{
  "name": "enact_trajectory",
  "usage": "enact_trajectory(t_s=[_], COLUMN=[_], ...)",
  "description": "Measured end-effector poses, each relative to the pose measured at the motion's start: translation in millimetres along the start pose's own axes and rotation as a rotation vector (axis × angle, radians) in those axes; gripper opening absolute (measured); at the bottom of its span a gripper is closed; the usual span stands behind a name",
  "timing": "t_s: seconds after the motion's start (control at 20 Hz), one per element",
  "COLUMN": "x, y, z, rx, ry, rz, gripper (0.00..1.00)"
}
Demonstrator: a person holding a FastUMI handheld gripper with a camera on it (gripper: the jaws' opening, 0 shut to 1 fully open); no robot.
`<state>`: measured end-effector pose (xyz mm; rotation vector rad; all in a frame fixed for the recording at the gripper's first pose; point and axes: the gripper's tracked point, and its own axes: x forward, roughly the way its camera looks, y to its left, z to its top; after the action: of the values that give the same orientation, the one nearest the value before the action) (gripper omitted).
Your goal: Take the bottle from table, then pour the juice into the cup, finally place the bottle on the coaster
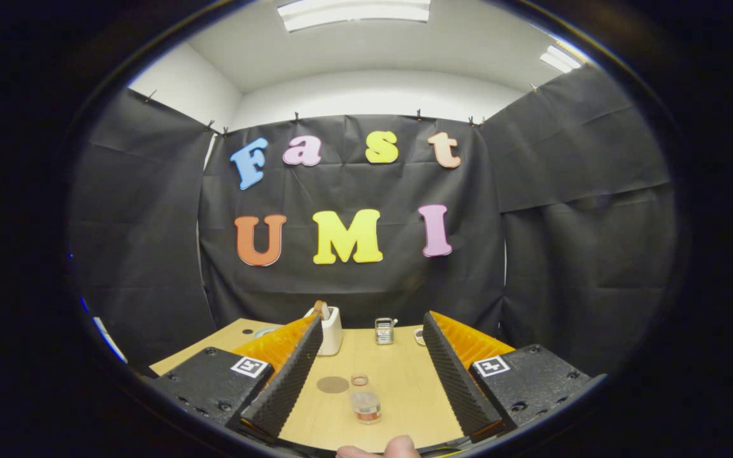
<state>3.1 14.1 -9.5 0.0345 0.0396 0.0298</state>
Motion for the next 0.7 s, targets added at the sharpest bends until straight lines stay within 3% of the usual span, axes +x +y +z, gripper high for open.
enact_trajectory(t_s=[0.45, 0.7], x=[0.3, 4.3], y=[4.3, 1.6], z=[-11.1, -38.6], rx=[-0.004, -0.021], ry=[0.016, 0.061], rz=[0.023, 0.033], gripper=[1.00, 1.00])
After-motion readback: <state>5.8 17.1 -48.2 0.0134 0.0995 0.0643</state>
